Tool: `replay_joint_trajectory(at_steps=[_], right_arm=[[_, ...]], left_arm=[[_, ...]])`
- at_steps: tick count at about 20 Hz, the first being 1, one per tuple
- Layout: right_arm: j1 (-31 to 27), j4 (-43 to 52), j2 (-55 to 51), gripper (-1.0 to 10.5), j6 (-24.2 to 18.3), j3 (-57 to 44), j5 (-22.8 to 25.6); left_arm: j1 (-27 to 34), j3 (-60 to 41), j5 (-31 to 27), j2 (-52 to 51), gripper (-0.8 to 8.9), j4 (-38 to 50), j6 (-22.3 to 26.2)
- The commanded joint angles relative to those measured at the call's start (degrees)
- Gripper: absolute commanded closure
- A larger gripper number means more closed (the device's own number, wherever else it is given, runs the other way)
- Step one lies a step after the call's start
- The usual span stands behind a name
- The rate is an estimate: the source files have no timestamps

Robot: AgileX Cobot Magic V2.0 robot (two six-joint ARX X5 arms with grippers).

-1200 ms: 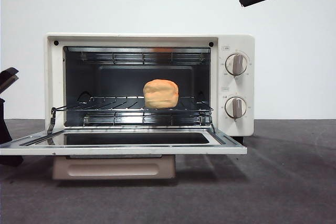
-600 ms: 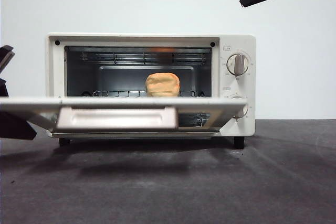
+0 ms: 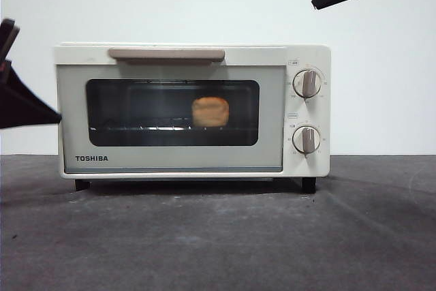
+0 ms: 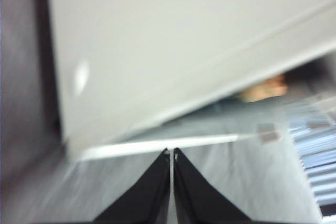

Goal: The left arm flap open the oven, the right arm pick bread and place it into oven, the left arm flap close the oven

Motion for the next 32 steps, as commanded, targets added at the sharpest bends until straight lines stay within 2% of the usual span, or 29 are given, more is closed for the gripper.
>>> replay_joint_trajectory(at_steps=[1,8,12,15,18,21,23,28,32], right_arm=[[0.6,0.5,0.2,5.1,0.6,0.5,0.6],[0.6,0.6,0.2,5.1,0.6,0.5,0.6],[0.6,0.9,0.3,5.1,0.5,0.5,0.6],[0.6,1.7,0.3,5.1,0.6,0.5,0.6],[0.6,1.9,0.3,5.1,0.5,0.5,0.6],[0.6,2.1,0.3,5.1,0.5,0.5,0.6],[0.6,2.6,0.3,5.1,0.5,0.5,0.8],[0.6,4.0,0.3,5.1,0.6,0.5,2.1],[0.6,4.0,0.3,5.1,0.8,0.5,3.1]], left_arm=[[0.2,0.7,0.5,0.3,7.99,3.4,-4.4],[-0.3,0.7,1.1,-4.5,7.98,1.5,-4.2],[-1.9,0.8,0.8,-13.9,7.98,-4.1,-2.4],[-3.9,1.2,-1.6,-22.4,7.98,-11.6,-0.5],[-6.0,4.5,-7.0,-30.3,7.98,-26.2,6.5],[-8.9,10.6,-15.6,-35.6,7.97,-43.1,15.6],[-11.0,14.4,-20.6,-38.1,7.97,-50.9,19.5],[-15.7,20.5,-30.1,-42.2,7.98,-65.5,26.6],[-17.8,21.4,-30.6,-43.1,7.98,-70.6,29.2]])
